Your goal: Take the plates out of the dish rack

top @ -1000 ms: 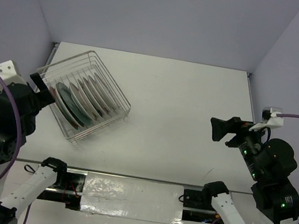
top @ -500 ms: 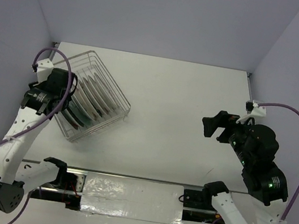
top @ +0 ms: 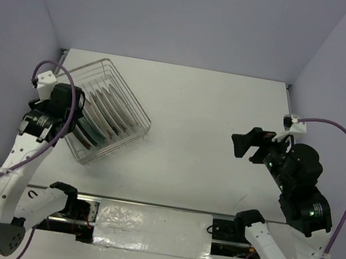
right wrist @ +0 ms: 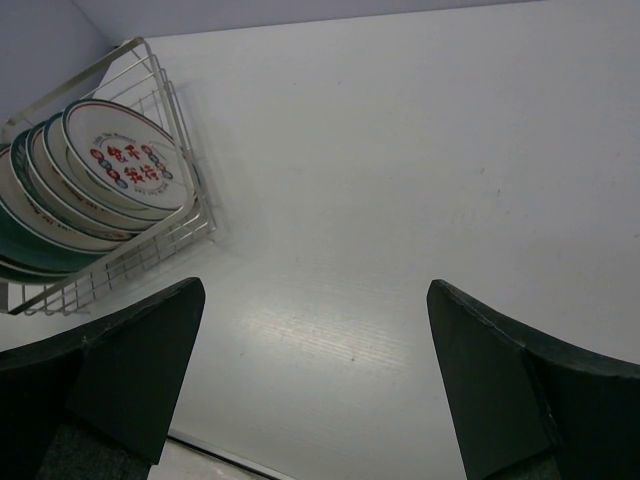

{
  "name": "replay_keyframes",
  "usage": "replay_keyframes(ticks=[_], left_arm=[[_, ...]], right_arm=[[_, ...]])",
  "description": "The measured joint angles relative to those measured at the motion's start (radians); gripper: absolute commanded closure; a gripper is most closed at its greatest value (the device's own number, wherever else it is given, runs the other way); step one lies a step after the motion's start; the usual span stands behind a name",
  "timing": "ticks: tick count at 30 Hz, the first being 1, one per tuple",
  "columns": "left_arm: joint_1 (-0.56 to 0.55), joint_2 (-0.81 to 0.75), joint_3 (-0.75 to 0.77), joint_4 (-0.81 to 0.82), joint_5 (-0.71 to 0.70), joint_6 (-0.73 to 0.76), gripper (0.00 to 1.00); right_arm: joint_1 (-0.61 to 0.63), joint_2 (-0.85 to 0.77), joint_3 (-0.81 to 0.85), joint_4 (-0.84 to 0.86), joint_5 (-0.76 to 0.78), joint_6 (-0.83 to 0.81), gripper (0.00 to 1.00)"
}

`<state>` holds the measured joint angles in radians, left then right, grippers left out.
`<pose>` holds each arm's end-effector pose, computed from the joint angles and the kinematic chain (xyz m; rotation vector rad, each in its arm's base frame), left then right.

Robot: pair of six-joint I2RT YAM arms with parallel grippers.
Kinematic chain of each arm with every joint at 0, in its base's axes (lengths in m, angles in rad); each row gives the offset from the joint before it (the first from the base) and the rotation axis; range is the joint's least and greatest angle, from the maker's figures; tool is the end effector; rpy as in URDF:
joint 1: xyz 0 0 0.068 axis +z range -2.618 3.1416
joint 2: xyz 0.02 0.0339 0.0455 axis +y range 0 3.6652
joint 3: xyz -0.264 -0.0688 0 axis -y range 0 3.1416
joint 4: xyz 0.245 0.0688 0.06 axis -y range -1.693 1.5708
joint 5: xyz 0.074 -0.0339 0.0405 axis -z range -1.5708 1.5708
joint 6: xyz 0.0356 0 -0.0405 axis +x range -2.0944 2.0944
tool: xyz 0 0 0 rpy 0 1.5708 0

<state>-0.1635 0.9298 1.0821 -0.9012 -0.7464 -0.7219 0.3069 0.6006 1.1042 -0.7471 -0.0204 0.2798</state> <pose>0.1702 -0.0036 0.3534 -0.9158 1.9046 0.3482 0.0896 0.0291 0.4071 -0.0395 1.8353 0.4330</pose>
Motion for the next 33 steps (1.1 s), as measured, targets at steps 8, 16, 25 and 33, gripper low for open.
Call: replay_keyframes(ticks=[8,16,25,33], left_arm=[[0.002,-0.063,0.042,0.007,-0.016,0.011,0.22],[0.002,-0.034,0.040,-0.019,-0.060,0.004,0.29],[0.010,0.005,-0.008,-0.005,-0.049,0.002,0.41],[0.061,0.019,-0.042,0.009,0.004,-0.023,0.52]], right_arm=[[0.000,-0.002,0.000,0.000,-0.009,0.000,0.00],[0.000,-0.001,0.000,0.000,-0.022,0.000,0.00],[0.000,-0.002,0.000,0.000,-0.026,0.000,0.00],[0.000,-0.002,-0.001,0.012,-0.038,0.000,0.00]])
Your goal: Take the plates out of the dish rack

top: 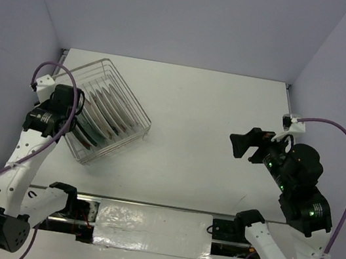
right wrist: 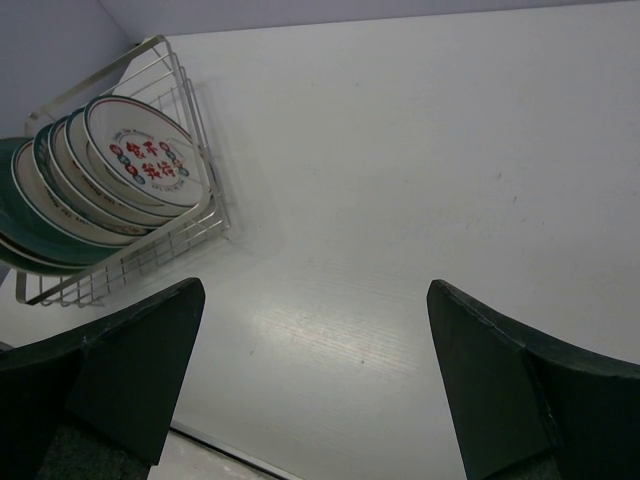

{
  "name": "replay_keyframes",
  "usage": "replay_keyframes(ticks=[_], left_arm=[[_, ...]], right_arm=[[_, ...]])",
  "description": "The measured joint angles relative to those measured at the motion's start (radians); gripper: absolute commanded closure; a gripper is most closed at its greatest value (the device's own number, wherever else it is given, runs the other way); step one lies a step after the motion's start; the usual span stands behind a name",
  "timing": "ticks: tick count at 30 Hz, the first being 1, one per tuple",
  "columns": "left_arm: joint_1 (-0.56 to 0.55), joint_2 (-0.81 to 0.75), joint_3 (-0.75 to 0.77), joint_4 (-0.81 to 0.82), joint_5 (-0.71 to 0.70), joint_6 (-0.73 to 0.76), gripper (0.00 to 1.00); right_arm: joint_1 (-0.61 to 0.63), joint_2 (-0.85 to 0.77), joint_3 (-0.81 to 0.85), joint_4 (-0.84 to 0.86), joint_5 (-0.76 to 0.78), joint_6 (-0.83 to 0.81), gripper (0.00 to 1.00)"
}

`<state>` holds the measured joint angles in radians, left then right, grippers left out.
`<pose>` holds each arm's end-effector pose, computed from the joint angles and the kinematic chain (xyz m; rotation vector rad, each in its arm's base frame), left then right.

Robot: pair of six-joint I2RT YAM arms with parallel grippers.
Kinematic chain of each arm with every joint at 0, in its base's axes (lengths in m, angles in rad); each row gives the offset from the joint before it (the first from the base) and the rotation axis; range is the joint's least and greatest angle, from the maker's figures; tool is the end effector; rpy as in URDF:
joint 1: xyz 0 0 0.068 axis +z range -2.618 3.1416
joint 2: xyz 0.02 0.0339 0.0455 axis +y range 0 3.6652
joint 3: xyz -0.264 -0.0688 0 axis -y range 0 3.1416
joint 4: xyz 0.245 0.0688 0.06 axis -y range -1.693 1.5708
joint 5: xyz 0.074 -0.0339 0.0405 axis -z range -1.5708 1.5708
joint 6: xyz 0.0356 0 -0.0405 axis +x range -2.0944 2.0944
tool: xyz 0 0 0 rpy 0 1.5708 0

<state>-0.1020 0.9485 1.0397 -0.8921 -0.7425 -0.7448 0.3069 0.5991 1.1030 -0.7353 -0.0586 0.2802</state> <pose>0.1759 0.0062 0.3381 -0.9910 1.9136 0.4012 0.0891 0.0304 0.4081 -0.0668 1.8256 0.4696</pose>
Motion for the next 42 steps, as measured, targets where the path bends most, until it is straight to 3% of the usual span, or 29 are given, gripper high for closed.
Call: replay_keyframes(ticks=[4,11,16,33,42], left_arm=[[0.014,0.013,-0.031,0.005,0.031,-0.027,0.62],[0.018,0.019,-0.042,-0.013,0.039,-0.037,0.88],[0.019,0.035,-0.019,-0.037,0.044,-0.037,0.97],[0.024,0.080,0.202,-0.231,0.026,0.013,1.00],[0.030,0.092,0.480,-0.307,-0.022,0.146,1.00]], right_arm=[[0.000,-0.002,0.000,0.010,-0.006,0.000,0.00],[0.000,-0.005,-0.005,0.016,-0.007,0.000,0.00],[0.000,-0.009,-0.016,0.018,-0.009,0.000,0.00],[0.000,-0.009,-0.016,0.019,-0.016,0.011,0.00],[0.000,0.001,-0.016,0.027,-0.033,0.014,0.00]])
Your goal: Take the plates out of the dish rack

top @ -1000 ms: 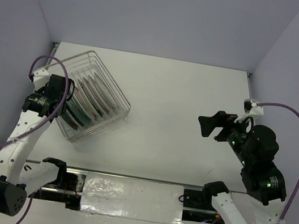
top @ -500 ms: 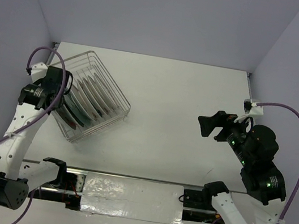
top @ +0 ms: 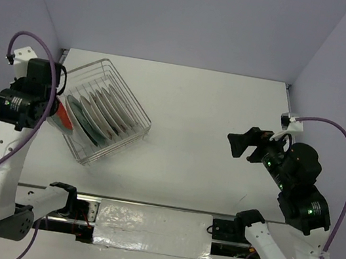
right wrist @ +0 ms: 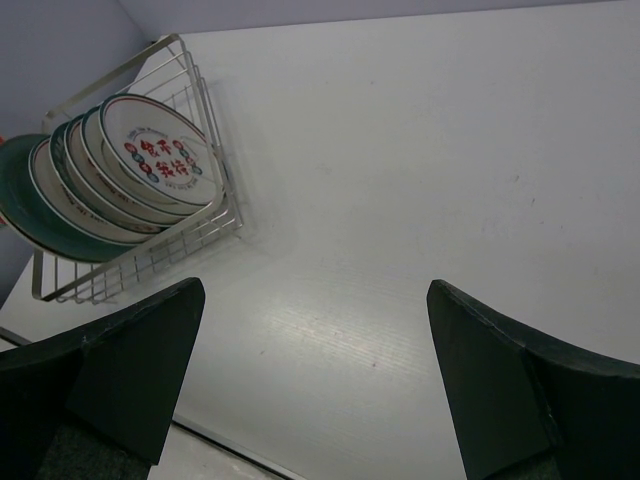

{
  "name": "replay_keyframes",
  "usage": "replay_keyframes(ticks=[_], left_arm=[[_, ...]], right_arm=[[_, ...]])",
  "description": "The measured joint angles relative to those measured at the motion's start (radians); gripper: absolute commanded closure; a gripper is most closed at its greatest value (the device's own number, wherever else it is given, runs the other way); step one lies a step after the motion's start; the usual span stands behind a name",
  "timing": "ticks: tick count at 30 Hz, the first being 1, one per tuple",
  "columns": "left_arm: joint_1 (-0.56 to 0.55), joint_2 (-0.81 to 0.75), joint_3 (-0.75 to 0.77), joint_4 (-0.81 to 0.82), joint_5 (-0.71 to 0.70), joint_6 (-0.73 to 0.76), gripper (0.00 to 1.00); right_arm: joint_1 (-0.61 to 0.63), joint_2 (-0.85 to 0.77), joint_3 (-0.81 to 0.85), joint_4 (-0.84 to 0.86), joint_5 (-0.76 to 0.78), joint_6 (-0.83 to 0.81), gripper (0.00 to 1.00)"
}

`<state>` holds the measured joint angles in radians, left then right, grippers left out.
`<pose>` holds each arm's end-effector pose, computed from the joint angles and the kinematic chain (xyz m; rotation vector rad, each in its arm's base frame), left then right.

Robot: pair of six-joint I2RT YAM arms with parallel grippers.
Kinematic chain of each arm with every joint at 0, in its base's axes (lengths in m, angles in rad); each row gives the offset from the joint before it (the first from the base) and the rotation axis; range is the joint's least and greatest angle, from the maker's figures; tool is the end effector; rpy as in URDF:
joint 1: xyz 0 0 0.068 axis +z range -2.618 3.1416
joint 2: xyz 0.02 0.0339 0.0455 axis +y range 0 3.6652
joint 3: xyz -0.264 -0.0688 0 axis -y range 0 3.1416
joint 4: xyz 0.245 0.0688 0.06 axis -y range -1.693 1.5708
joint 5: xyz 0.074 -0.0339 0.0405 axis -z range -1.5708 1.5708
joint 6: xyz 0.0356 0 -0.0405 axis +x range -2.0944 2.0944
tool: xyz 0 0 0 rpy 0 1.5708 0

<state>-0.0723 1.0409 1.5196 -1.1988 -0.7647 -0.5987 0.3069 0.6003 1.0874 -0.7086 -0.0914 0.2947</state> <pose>0.1527 0.0137 0.4417 -0.9017 1.8987 0.4768 0.0918 0.0325 0.4063 -0.0776 1.8190 0.5106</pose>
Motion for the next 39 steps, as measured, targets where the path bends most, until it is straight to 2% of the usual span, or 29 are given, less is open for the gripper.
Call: replay_keyframes(ticks=[4,8,11,13,16,22,25,28,33,39], left_arm=[[0.000,0.048,0.177,-0.046,-0.014,0.074,1.00],[0.001,0.150,0.424,-0.084,-0.001,0.133,1.00],[0.000,0.196,0.556,-0.053,0.069,0.167,1.00],[0.000,0.186,0.579,-0.001,0.147,0.183,1.00],[0.002,0.074,0.438,0.163,0.325,0.172,1.00],[0.000,-0.209,-0.057,0.595,0.816,-0.007,1.00],[-0.007,-0.256,-0.261,0.847,1.036,-0.150,1.00],[-0.010,-0.249,-0.394,1.069,1.189,-0.280,1.00],[-0.009,-0.224,-0.526,1.222,1.283,-0.391,1.00],[-0.008,-0.227,-0.555,1.319,1.332,-0.434,1.00]], right_arm=[[0.000,0.017,0.000,0.012,-0.004,0.000,0.00],[0.000,0.039,0.000,0.019,-0.012,0.000,0.00],[0.000,0.060,0.000,0.024,-0.022,0.000,0.00],[0.000,0.075,0.000,0.035,-0.039,0.001,0.00],[0.000,0.093,-0.001,0.079,-0.096,0.016,0.00],[0.000,0.107,-0.056,0.348,-0.364,0.152,0.00],[0.000,0.145,-0.068,0.494,-0.456,0.244,0.00],[0.001,0.195,-0.079,0.623,-0.496,0.318,0.01],[0.028,0.275,-0.099,0.731,-0.518,0.388,0.02],[0.098,0.340,-0.098,0.774,-0.504,0.396,0.06]])
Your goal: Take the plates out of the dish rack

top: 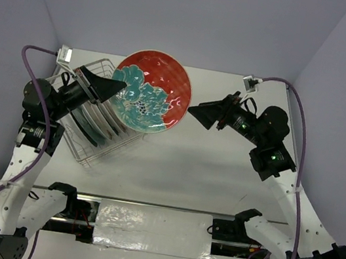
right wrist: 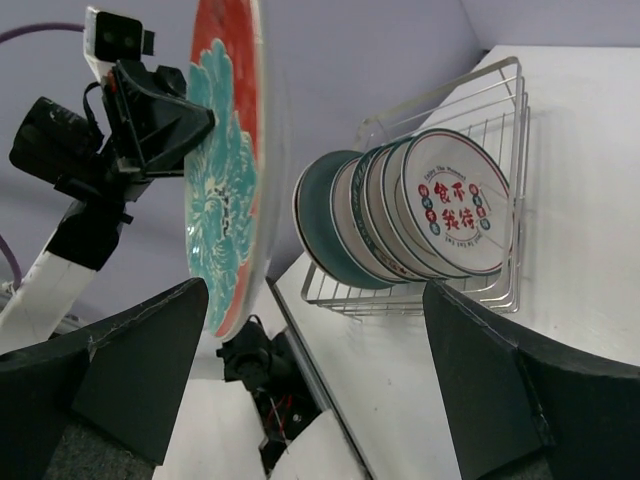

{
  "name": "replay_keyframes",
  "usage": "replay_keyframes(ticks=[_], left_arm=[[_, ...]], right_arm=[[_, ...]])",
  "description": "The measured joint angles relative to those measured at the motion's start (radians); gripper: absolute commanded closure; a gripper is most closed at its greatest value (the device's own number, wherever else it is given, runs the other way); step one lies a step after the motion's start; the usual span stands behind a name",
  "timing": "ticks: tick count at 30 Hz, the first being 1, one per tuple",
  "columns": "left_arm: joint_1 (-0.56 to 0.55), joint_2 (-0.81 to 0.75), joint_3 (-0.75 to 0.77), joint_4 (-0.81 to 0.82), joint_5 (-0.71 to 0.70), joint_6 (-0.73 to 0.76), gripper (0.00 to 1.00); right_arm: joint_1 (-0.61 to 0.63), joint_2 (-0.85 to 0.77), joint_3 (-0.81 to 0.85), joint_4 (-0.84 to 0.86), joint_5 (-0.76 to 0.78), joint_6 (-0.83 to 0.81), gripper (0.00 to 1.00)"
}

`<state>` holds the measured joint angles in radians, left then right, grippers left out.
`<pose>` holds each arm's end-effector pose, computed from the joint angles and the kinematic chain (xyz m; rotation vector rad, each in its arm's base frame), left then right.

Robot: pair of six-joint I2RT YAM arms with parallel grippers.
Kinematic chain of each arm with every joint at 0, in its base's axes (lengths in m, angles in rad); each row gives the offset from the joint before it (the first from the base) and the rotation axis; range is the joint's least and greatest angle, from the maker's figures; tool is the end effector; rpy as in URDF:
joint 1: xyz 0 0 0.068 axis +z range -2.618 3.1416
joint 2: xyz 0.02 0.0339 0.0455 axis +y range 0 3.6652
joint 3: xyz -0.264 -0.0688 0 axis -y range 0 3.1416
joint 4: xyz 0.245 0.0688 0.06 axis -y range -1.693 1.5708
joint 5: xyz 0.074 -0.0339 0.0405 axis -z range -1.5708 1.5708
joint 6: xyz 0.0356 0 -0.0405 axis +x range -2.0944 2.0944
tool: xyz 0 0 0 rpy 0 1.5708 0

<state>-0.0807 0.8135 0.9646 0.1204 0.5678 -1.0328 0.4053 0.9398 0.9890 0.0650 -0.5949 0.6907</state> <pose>0.1699 -0.0329 0.4294 -0.1600 1.4578 -1.2915 0.1840 0.1007 0.4104 -0.3038 1.5934 1.2975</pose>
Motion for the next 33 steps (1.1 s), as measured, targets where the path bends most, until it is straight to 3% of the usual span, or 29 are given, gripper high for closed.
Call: replay_keyframes(ticks=[8,9,10,12,14,17,20,21,25,29,33], left_arm=[[-0.003,0.001,-0.037,0.042,0.019,-0.012,1.00],[-0.005,0.003,-0.038,0.032,0.017,-0.009,1.00],[-0.007,0.006,-0.039,0.024,0.014,-0.005,1.00],[-0.011,0.008,-0.039,0.014,0.012,0.006,1.00],[-0.014,0.009,-0.043,0.013,0.005,0.010,0.90],[-0.025,0.011,-0.043,0.021,-0.019,0.054,0.80],[-0.029,0.036,-0.034,-0.005,-0.042,0.069,0.34],[-0.033,0.053,-0.013,-0.027,-0.052,0.067,0.04],[-0.042,0.113,0.151,-0.232,-0.171,0.149,0.00],[-0.041,0.129,0.344,-0.460,-0.369,0.259,0.00],[-0.040,0.050,0.373,-0.576,-0.475,0.351,0.00]], right_arm=[[0.101,0.121,0.051,0.001,0.052,-0.007,0.31],[0.113,0.132,0.062,0.000,0.064,-0.009,0.38],[0.124,0.141,0.073,0.000,0.073,-0.012,0.60],[0.138,0.154,0.093,0.001,0.094,-0.018,0.77],[0.148,0.164,0.105,0.001,0.122,-0.007,0.99],[0.147,0.185,0.107,-0.001,0.161,0.023,1.00],[0.148,0.196,0.101,-0.001,0.179,0.029,1.00],[0.145,0.195,0.096,-0.021,0.198,0.024,1.00],[0.078,0.181,0.048,-0.082,0.227,0.053,1.00],[-0.174,0.164,-0.056,-0.120,0.239,0.137,1.00],[-0.389,0.262,-0.091,-0.108,0.264,0.174,1.00]])
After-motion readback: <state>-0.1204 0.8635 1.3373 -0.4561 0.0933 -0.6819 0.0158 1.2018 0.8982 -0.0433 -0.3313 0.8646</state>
